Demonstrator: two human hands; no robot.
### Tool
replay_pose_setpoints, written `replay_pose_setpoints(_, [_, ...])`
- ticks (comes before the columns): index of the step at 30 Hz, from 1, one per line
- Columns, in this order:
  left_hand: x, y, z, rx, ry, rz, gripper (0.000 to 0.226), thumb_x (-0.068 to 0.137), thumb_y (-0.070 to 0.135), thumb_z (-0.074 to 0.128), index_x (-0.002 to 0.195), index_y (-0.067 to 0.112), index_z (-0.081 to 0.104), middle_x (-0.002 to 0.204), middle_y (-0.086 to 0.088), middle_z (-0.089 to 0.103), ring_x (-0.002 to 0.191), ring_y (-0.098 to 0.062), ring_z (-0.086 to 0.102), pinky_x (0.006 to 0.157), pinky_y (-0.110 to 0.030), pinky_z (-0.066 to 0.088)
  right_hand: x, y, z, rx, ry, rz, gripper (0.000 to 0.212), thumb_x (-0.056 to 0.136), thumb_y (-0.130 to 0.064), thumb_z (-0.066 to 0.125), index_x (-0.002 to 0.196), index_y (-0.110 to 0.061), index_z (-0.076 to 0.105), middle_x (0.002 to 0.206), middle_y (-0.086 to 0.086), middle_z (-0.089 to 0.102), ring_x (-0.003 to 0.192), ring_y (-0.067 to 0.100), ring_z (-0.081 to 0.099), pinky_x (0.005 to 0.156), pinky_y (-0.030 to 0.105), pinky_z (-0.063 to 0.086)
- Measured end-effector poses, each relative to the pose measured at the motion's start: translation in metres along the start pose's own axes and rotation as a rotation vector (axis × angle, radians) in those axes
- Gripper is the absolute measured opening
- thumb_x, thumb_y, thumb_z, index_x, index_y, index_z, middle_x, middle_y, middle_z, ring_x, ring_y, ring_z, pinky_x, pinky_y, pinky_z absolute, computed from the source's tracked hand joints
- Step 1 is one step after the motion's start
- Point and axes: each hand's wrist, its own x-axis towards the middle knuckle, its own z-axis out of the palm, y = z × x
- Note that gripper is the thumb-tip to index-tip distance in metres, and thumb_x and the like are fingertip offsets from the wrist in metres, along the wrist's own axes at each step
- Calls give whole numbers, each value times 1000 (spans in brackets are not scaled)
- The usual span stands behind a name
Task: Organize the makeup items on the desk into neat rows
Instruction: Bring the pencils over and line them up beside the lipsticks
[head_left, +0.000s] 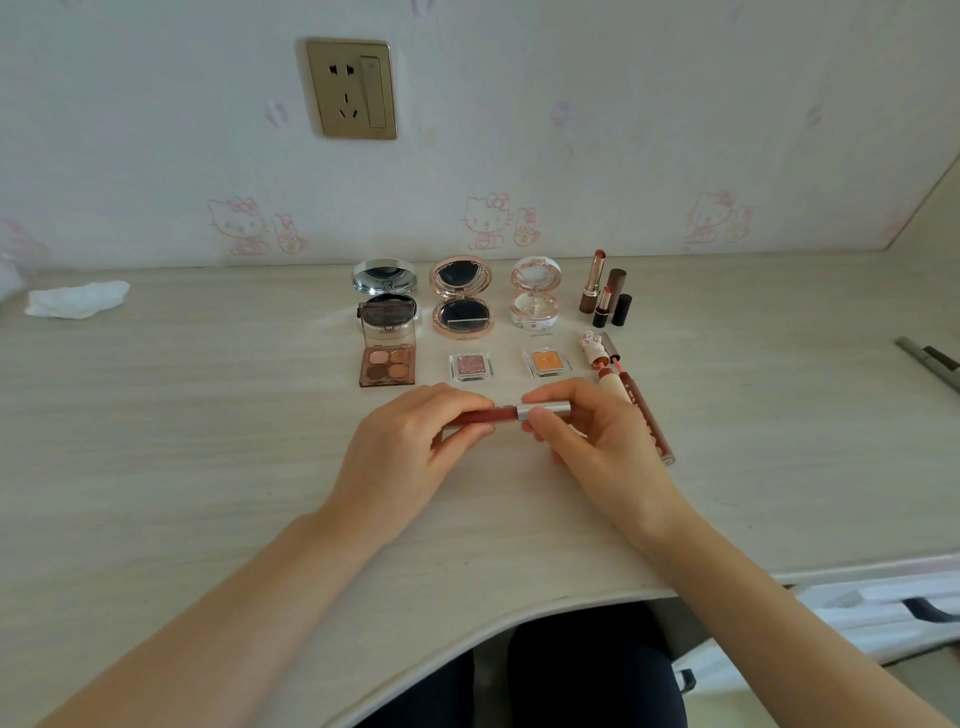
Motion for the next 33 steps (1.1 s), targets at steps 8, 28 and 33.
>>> replay_pose_setpoints(8, [0, 0, -1, -60, -2, -29, 30, 86, 40, 58, 103, 19, 70, 93, 11, 68, 84, -7, 62, 73, -31, 50, -2, -1, -3, 88, -2, -44, 19, 88, -2, 62, 102, -13, 62, 98, -9, 66, 83, 10, 63, 64, 25, 54])
replay_pose_setpoints(28, [2, 9, -4, -123, -14, -60, 25, 86, 31, 63, 105, 16, 70, 93, 8, 67, 85, -9, 63, 74, -30, 51, -4, -11, -8, 356, 63, 24, 22, 89, 4, 59, 108, -6, 59, 93, 10, 70, 75, 20, 64, 64, 31, 54])
replay_pose_setpoints(33, [1, 15, 2, -146, -53, -55, 25, 90, 13, 63, 115, 15, 65, 98, 6, 65, 88, -12, 63, 77, -28, 52, -4, -16, -20, 369, 181, 65, 26, 87, -3, 64, 112, -10, 60, 81, 4, 71, 69, 16, 62, 63, 31, 52])
